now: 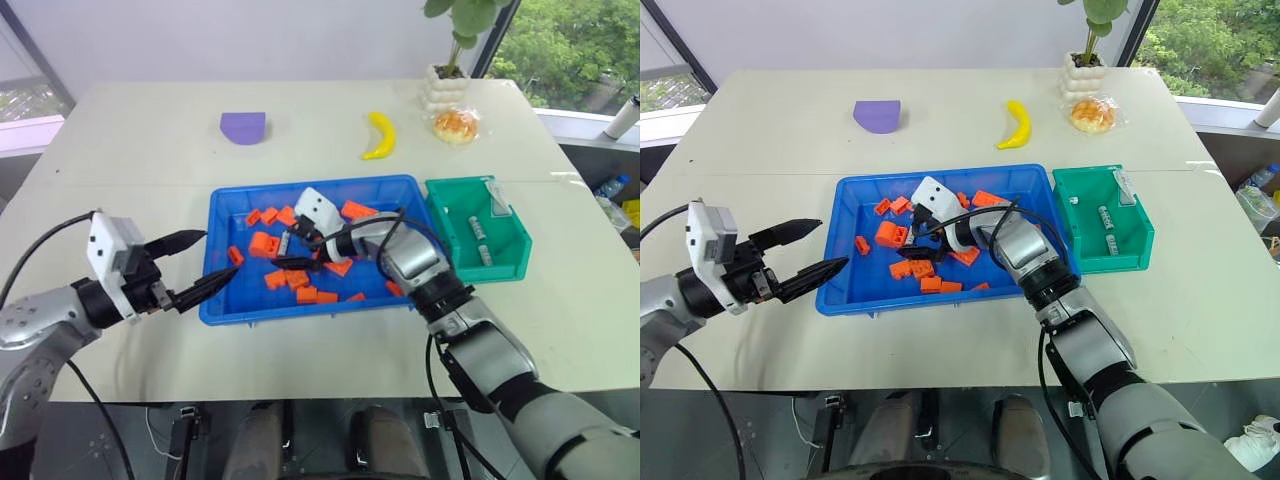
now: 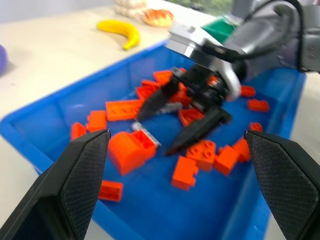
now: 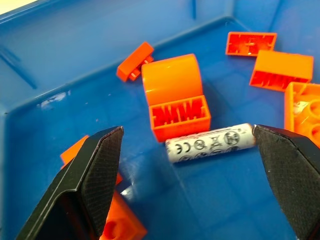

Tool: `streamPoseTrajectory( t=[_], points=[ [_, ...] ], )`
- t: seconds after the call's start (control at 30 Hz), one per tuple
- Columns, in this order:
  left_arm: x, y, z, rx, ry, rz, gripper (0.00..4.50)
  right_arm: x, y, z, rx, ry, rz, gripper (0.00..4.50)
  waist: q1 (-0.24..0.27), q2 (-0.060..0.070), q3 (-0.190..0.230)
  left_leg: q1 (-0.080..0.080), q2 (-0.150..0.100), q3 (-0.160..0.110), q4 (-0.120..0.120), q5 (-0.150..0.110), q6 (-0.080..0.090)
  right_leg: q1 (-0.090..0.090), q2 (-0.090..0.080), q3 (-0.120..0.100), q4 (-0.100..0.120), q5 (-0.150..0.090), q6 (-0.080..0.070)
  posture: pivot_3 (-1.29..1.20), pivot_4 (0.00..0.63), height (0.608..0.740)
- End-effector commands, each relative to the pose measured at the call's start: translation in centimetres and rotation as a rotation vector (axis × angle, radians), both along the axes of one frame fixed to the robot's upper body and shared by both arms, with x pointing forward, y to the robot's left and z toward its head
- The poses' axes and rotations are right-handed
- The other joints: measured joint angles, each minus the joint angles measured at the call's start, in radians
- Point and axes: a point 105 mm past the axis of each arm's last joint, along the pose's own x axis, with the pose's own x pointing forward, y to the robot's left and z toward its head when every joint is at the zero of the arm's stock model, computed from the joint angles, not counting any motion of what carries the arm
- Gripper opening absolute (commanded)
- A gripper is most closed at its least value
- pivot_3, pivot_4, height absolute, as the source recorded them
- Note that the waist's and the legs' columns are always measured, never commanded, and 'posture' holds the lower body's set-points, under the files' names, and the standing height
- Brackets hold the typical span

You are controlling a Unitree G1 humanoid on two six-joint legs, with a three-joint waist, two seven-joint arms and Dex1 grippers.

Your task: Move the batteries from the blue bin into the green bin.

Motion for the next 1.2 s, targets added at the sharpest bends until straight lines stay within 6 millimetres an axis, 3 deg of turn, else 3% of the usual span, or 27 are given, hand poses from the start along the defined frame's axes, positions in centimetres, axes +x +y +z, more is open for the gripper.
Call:
streamPoseTrajectory(
  t=[0.03,0.43,0.5,0.6,0.63,0.87,1.2],
  points=[
    [-0.4,0.1,0.8,0.029,-0.024,-0.023,4.5,0.7,0.5,1.2,0.026,-0.042,0.004,4.25,0.001,0.0,0.0,0.0,0.0,0.0,0.0,0.0,0.0,0.0,0.0,0.0,0.0,0.0,0.0,0.0,0.15,0.739],
    [-0.4,-0.1,0.6,0.013,-0.026,-0.012,4.5,0.9,1.1,0.0,0.023,-0.017,0.005,4.25,0.0,0.0,0.0,0.0,0.0,0.0,0.0,0.0,0.0,0.0,0.0,0.0,0.0,0.0,0.0,0.0,0.15,0.739],
    [-0.5,0.0,0.5,0.012,-0.025,-0.008,4.5,1.0,1.1,0.0,0.023,-0.017,0.004,3.74,-0.001,0.0,0.0,0.0,0.0,0.0,0.0,0.0,0.0,0.0,0.0,0.0,0.0,0.0,0.0,0.0,0.15,0.739],
    [-0.5,0.0,0.6,0.011,-0.027,-0.005,4.5,1.0,1.0,-0.1,0.024,-0.015,0.006,2.42,-0.001,0.0,0.0,0.0,0.0,0.0,0.0,0.0,0.0,0.0,0.0,0.0,0.0,0.0,0.0,0.0,0.15,0.739],
    [-0.5,0.0,0.6,0.011,-0.028,-0.003,4.5,1.0,1.0,-0.1,0.023,-0.015,0.008,2.2,-0.001,0.0,0.0,0.0,0.0,0.0,0.0,0.0,0.0,0.0,0.0,0.0,0.0,0.0,0.0,0.0,0.15,0.739],
    [-0.4,0.1,0.7,0.011,-0.032,-0.001,4.5,1.0,0.6,0.2,0.016,-0.027,0.01,2.22,-0.001,0.0,0.0,0.0,0.0,0.0,0.0,0.0,0.0,0.0,0.0,0.0,0.0,0.0,0.0,0.0,0.15,0.739],
    [-0.2,-0.1,0.7,0.01,-0.032,-0.012,4.5,1.3,-1.3,3.5,0.017,-0.13,0.002,2.22,0.0,0.001,0.0,0.0,0.0,0.0,0.0,0.0,0.0,0.0,0.0,0.0,0.0,0.0,0.0,0.0,0.15,0.739]
  ],
)
